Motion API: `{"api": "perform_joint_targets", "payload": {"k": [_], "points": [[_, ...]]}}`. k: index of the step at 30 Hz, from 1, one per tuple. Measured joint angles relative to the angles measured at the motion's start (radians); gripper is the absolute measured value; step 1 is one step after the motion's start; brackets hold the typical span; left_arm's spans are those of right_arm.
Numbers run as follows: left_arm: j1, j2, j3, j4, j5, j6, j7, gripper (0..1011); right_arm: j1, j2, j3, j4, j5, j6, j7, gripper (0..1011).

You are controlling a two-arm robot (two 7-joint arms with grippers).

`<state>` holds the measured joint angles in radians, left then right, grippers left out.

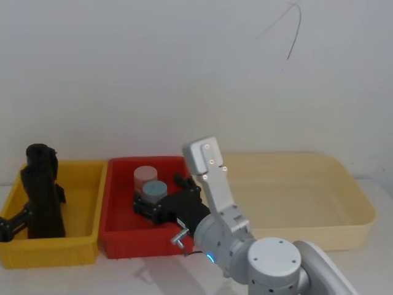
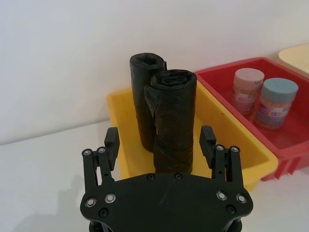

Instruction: Pick up the garbage bag with the one hand and transfer it to the other hand.

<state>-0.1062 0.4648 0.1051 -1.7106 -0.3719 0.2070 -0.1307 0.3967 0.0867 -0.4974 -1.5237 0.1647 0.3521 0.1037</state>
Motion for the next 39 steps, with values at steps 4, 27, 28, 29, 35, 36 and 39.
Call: {"api": "perform_joint_targets", "payload": {"k": [4, 27, 28, 29, 35, 36, 39], "points": [[-0.056, -0.013, 0.026, 0.057, 0.013, -0.001, -0.018, 1001, 0.023, -0.013, -0.005, 0.037, -0.007, 0.006, 0.003, 1004], [-0.230, -0.076, 0.112, 0.233, 0.084, 0.026, -0.044, 1001, 0.151, -0.075, -0.025, 0.235, -0.040, 0.033, 0.042, 1004], [-0.232, -0.078, 0.112, 0.236, 0.085, 0.027, -0.043, 1001, 0.154, -0.077, -0.026, 0.240, -0.042, 0.033, 0.044, 1004], [-0.237, -0.082, 0.112, 0.242, 0.086, 0.028, -0.042, 1001, 0.162, -0.080, -0.027, 0.250, -0.044, 0.034, 0.047, 1004], [-0.254, -0.095, 0.111, 0.271, 0.092, 0.029, -0.036, 1001, 0.188, -0.091, -0.029, 0.289, -0.051, 0.034, 0.057, 1004], [-0.257, -0.098, 0.110, 0.277, 0.093, 0.029, -0.035, 1001, 0.191, -0.093, -0.029, 0.295, -0.051, 0.034, 0.057, 1004], [-0.261, -0.102, 0.109, 0.285, 0.095, 0.029, -0.034, 1001, 0.206, -0.099, -0.028, 0.319, -0.055, 0.031, 0.062, 1004]]}}
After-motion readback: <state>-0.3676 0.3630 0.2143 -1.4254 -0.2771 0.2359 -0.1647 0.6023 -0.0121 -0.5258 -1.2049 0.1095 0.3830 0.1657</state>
